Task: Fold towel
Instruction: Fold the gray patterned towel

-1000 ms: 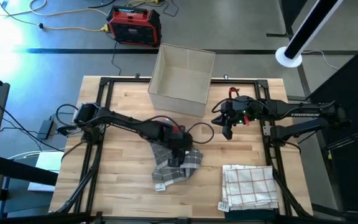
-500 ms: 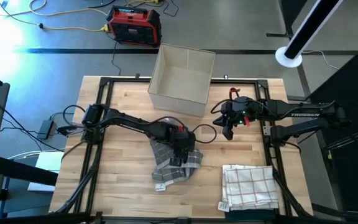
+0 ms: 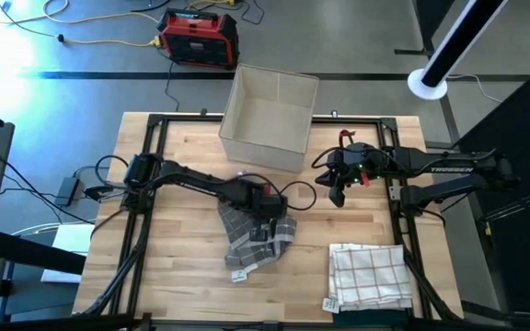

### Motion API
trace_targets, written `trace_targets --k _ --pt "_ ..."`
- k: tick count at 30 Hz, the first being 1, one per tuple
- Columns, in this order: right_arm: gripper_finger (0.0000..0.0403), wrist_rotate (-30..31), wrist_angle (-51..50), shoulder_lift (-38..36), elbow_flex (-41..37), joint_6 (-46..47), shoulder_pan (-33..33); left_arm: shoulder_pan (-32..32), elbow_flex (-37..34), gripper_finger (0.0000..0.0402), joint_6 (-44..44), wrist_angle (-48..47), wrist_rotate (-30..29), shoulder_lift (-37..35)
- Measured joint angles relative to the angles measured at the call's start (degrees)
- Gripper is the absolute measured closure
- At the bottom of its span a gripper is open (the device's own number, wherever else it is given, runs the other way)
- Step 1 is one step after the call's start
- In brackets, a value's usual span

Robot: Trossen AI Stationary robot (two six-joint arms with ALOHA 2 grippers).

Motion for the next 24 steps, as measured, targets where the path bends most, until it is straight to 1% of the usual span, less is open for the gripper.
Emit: trace_targets --k 3,6,8,10,13,15,19,24 --pt "0.0401 0.05 0.12 0.00 0.00 0.51 -0.02 0.36 0.46 0.0400 -0.08 -0.94 1.21 -0.64" --pt "0.0401 0.07 0.19 0.00 0.00 0.57 -0.02 -0.21 1.89 0.0392 2.57 -0.76 1.95 -1.96" --pt "0.0401 0.10 0.14 0.00 0.00 0.99 -0.01 -1.01 2.22 0.0382 5.22 -0.64 2.55 -2.22" --pt "0.0401 0.43 0.22 0.00 0.00 1.04 -0.02 -1.50 2.03 0.0369 7.90 -0.48 5.04 -1.89" --pt "0.0401 0.49 0.03 0.00 0.00 1.23 -0.02 -1.92 0.68 0.0338 9.11 0.75 7.09 -1.27" --pt "0.0401 0.51 -0.18 0.00 0.00 1.53 -0.01 -1.85 -0.75 0.0312 8.47 2.08 6.42 -1.25" --pt "0.0401 0.50 -0.38 0.02 0.00 1.56 -0.02 -1.88 -2.19 0.0259 8.27 5.56 2.41 -1.20" --pt "0.0401 0.51 -0.54 0.00 0.00 1.49 -0.01 -2.41 -4.55 0.0213 8.28 7.79 -3.20 -1.19"
